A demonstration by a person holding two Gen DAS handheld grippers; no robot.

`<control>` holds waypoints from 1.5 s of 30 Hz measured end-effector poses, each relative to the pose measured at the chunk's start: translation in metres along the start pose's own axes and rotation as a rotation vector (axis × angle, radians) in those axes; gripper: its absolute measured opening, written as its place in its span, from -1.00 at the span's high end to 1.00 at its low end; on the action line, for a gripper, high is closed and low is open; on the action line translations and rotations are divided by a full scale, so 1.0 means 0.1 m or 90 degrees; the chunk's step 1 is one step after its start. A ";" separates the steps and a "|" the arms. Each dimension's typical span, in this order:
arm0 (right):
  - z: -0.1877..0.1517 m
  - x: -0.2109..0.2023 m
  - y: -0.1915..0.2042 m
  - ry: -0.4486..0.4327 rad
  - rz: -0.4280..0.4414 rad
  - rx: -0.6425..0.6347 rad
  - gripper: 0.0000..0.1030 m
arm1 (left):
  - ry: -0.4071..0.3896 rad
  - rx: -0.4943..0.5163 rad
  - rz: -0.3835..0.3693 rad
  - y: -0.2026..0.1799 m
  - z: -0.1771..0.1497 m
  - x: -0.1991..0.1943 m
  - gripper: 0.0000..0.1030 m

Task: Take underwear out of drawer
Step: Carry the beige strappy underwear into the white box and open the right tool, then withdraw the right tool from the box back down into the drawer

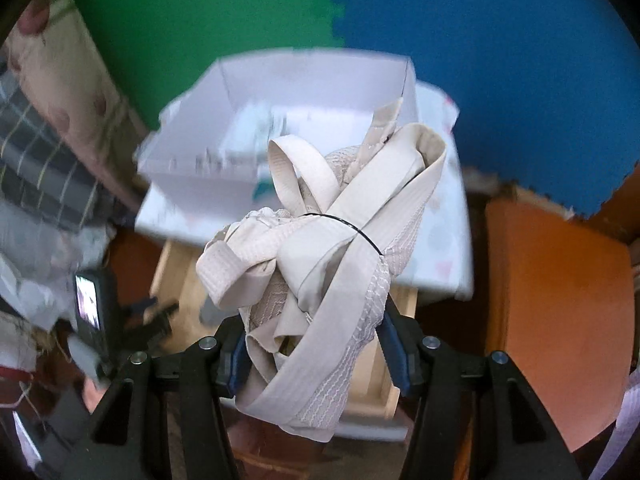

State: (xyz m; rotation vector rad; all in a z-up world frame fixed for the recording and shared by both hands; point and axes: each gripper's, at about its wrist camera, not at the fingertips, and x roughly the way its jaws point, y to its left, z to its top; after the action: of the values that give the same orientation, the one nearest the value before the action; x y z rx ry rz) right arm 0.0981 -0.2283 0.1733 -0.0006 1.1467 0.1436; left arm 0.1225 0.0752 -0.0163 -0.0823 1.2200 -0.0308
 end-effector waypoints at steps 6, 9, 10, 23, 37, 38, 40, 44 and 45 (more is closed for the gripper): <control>0.68 0.08 -0.11 -0.028 -0.041 0.006 0.01 | -0.003 -0.014 -0.007 0.04 0.01 0.00 0.18; 0.94 0.22 -0.16 -0.022 -0.053 0.016 0.01 | -0.004 -0.017 -0.011 0.05 0.01 -0.01 0.18; 1.02 0.31 -0.20 -0.019 -0.056 0.024 0.00 | -0.004 -0.016 -0.011 0.05 0.01 -0.01 0.18; 1.38 1.16 -0.28 0.057 -0.078 0.033 -0.12 | -0.016 -0.017 -0.020 0.03 0.02 -0.04 0.18; 1.19 0.76 -0.23 0.033 -0.074 0.015 -0.45 | -0.006 -0.014 -0.017 0.02 0.03 -0.01 0.18; 1.12 0.69 -0.21 0.033 -0.068 0.009 -0.45 | -0.008 -0.014 -0.016 0.02 0.03 -0.01 0.18; 0.96 0.55 -0.15 0.037 -0.053 -0.003 -0.45 | -0.009 -0.012 -0.014 0.01 0.03 -0.01 0.18; 0.60 0.36 -0.07 0.047 -0.030 -0.020 -0.47 | -0.004 -0.006 -0.009 0.01 0.02 0.00 0.18; 0.51 0.33 -0.06 0.050 -0.027 -0.024 -0.47 | -0.004 -0.006 -0.008 0.01 0.02 0.00 0.18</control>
State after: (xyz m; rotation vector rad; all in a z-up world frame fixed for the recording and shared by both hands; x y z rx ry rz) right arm 0.1587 -0.2263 0.1640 -0.0646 1.2219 0.1288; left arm 0.1241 0.0764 -0.0157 -0.0985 1.2136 -0.0357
